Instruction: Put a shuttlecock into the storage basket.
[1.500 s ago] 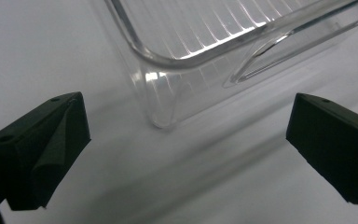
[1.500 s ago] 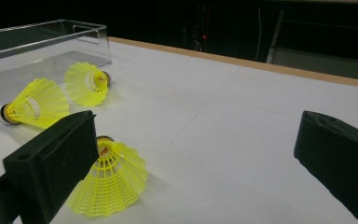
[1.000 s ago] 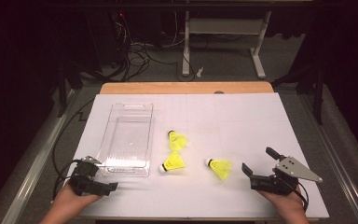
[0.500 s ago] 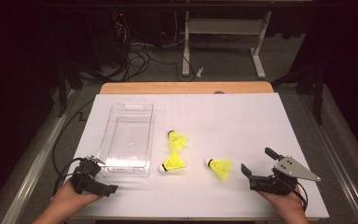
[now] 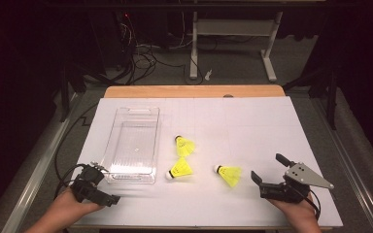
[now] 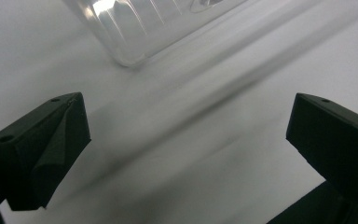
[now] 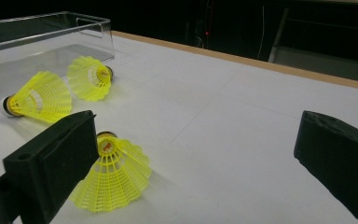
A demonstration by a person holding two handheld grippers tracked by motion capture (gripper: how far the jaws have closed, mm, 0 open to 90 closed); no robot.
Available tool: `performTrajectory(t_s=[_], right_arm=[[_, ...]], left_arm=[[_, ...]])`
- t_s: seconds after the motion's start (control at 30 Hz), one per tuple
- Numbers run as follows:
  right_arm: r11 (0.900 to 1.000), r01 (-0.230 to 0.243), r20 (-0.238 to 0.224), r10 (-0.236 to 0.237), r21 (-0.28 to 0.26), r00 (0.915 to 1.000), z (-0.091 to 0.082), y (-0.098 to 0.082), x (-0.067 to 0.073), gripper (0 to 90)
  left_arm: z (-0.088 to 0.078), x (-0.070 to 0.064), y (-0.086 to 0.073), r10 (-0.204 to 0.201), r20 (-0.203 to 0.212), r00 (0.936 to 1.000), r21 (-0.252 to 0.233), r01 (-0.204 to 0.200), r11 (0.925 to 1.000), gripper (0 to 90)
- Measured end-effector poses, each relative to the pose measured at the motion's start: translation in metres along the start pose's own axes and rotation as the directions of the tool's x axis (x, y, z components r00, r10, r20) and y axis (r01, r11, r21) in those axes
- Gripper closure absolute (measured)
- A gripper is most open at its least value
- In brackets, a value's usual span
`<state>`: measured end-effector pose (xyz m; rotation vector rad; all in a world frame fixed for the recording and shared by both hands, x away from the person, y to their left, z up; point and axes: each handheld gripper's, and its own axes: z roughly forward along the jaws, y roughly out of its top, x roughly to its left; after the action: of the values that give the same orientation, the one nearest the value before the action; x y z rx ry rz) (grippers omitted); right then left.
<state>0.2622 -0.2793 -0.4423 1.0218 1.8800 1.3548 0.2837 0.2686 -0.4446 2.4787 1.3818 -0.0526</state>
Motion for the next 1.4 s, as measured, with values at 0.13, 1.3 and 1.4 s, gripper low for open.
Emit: performTrajectory(t_s=[0.13, 1.3, 1.4], right_arm=[[1.000, 0.001, 0.000, -0.001, 0.004, 1.0000, 0.001, -0.001, 0.000, 0.1], [1.000, 0.011, -0.002, -0.011, 0.026, 0.9999, 0.003, -0.002, 0.001, 0.1], [1.000, 0.006, 0.001, -0.006, 0.027, 1.0000, 0.003, -0.002, 0.001, 0.1]], left_arm=[[0.000, -0.002, 0.000, -0.002, 0.005, 1.0000, 0.005, 0.002, 1.0000, 0.7], [-0.027, -0.021, 0.006, 0.038, 0.029, 0.9989, 0.019, -0.038, 0.9991, 0.7], [-0.031, -0.021, 0.007, 0.039, 0.025, 0.9989, 0.018, -0.039, 0.9991, 0.7]])
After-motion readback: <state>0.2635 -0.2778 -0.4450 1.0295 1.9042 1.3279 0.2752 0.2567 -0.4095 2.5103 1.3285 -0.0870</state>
